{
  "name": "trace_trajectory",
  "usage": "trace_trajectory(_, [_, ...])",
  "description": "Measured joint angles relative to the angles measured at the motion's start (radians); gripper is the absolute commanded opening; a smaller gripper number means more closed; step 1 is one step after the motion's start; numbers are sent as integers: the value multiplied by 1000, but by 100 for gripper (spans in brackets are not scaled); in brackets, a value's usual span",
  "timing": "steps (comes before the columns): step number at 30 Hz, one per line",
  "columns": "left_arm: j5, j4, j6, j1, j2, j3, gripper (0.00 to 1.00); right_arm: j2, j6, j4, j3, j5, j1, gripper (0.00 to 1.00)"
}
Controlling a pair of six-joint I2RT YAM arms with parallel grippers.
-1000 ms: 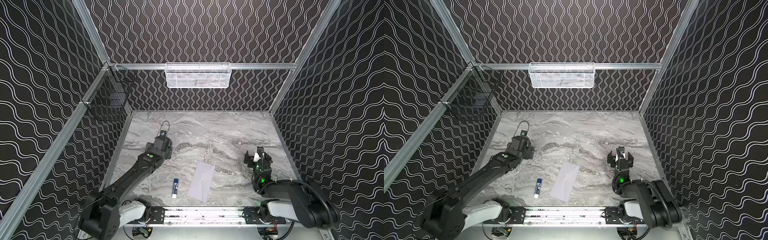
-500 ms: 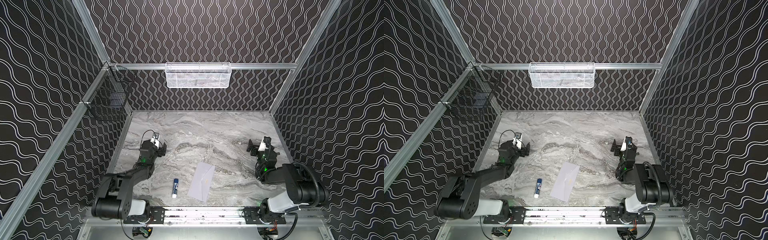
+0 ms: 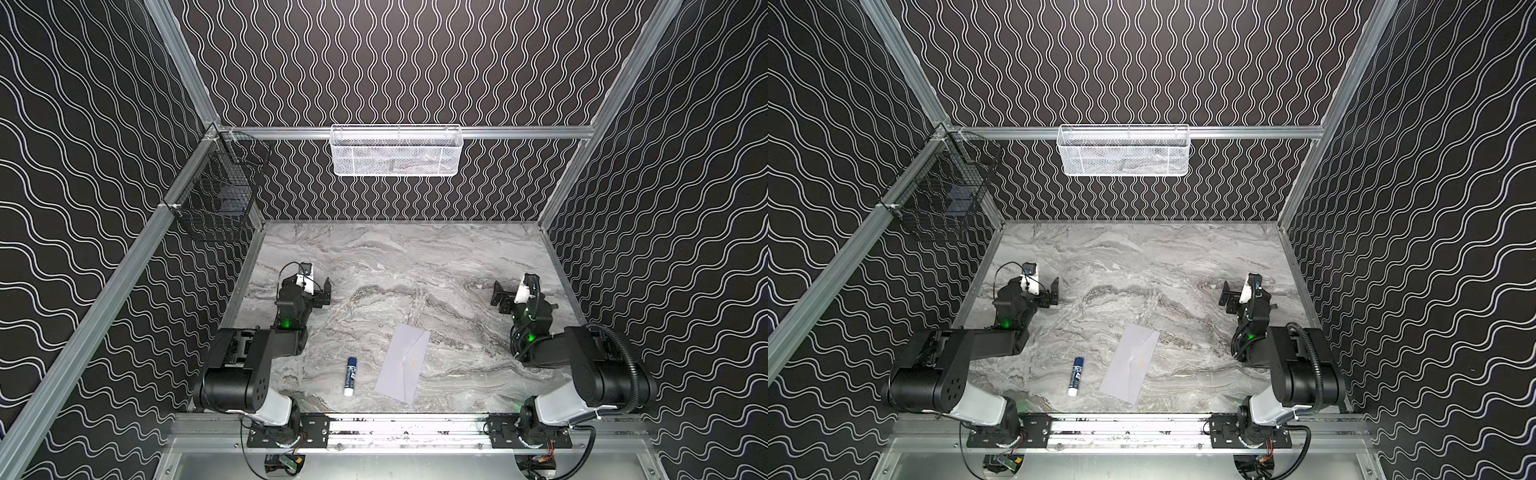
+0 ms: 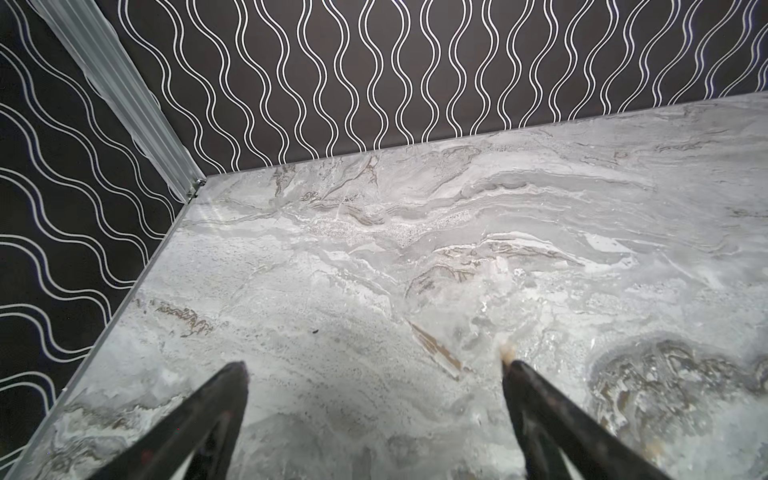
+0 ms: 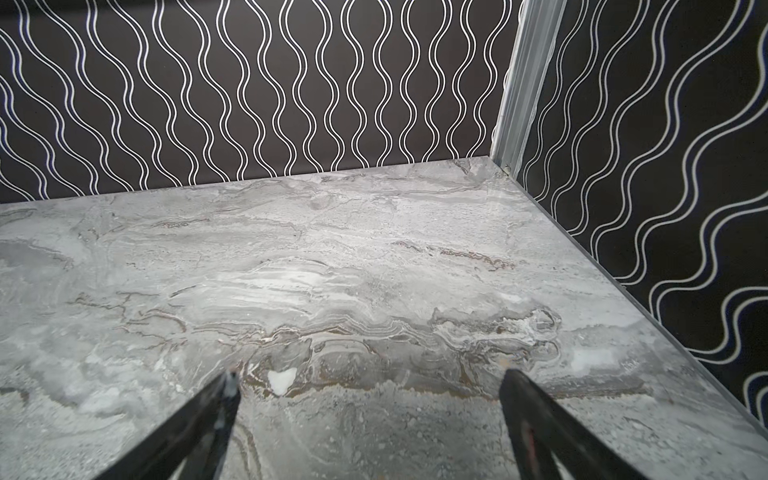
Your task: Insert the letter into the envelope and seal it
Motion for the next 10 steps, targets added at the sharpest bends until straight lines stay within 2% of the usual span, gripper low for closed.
trace_trajectory(10, [-3, 11, 0, 0, -8, -13, 99, 3, 0, -10, 7, -5, 0, 100])
